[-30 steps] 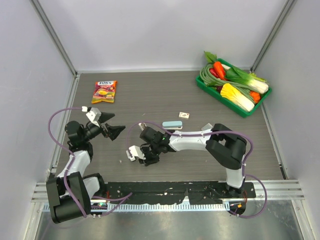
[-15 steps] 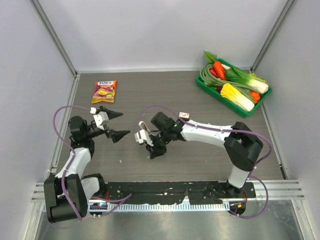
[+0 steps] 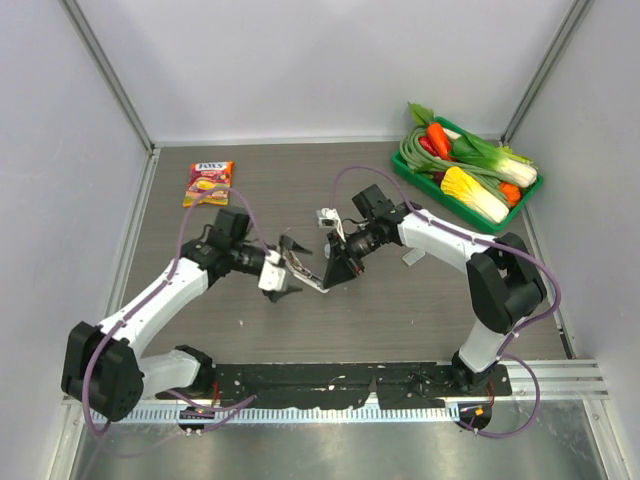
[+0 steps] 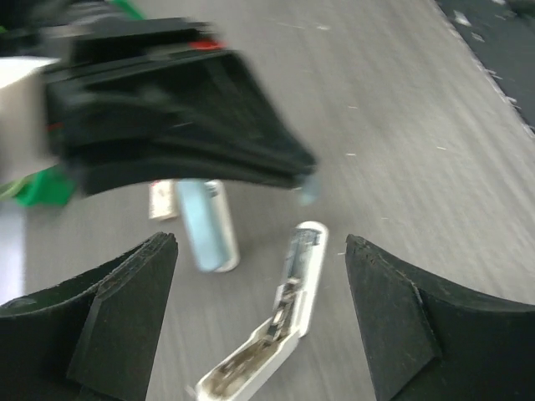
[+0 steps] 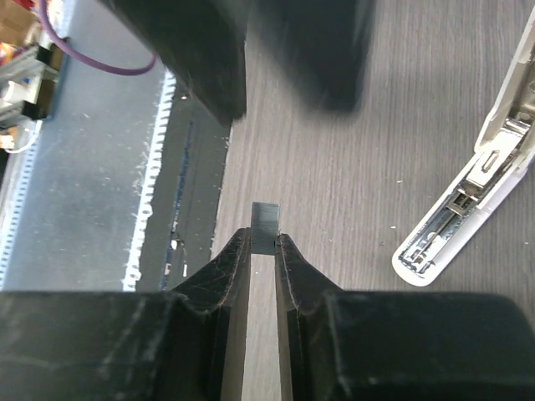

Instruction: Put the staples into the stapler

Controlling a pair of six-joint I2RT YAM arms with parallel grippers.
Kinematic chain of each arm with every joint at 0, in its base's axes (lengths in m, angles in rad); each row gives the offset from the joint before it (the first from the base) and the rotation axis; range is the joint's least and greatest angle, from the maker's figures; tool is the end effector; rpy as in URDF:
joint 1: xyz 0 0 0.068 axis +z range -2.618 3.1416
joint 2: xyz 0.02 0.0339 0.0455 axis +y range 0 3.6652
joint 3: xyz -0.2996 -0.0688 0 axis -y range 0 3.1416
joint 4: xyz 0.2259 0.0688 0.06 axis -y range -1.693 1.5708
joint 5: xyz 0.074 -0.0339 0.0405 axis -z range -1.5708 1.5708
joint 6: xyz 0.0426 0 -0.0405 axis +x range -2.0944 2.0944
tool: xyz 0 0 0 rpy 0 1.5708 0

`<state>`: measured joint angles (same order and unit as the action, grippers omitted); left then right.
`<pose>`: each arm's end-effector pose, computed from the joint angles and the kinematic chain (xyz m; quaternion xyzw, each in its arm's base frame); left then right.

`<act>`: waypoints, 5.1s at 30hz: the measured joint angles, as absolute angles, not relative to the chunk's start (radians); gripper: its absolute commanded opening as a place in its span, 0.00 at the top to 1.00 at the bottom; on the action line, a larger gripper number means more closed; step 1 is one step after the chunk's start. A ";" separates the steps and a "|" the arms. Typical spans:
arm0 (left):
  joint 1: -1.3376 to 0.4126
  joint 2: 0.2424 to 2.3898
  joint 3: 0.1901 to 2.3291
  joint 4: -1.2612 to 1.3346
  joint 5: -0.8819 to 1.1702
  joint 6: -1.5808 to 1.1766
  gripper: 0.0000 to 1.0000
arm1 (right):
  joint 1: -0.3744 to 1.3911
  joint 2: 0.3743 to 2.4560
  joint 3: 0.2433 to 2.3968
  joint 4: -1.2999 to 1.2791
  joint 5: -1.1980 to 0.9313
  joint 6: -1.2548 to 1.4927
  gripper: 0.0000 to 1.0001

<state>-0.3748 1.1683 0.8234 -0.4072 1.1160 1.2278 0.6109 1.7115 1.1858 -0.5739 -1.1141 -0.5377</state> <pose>0.1751 -0.1100 0.3059 0.7056 0.3901 -0.3026 0.5083 0.2481 0.2204 0.2660 -0.5520 0.6259 0.5210 0.1792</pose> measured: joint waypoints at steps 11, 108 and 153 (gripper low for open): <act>-0.595 1.254 0.831 -0.624 0.884 1.461 0.35 | 0.565 1.702 1.148 -0.599 -1.237 -0.537 0.78; -0.654 1.620 1.115 -0.305 0.810 0.193 1.00 | 0.677 1.099 0.847 -0.395 -0.428 -0.950 0.51; -0.537 1.747 1.065 0.135 1.172 -0.345 0.99 | 0.717 1.040 0.594 0.027 -0.303 -0.950 0.63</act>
<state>-0.5365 1.7466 1.0653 0.1352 1.1721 -0.3454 0.7170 1.0397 0.5941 0.0269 -0.3031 -0.9501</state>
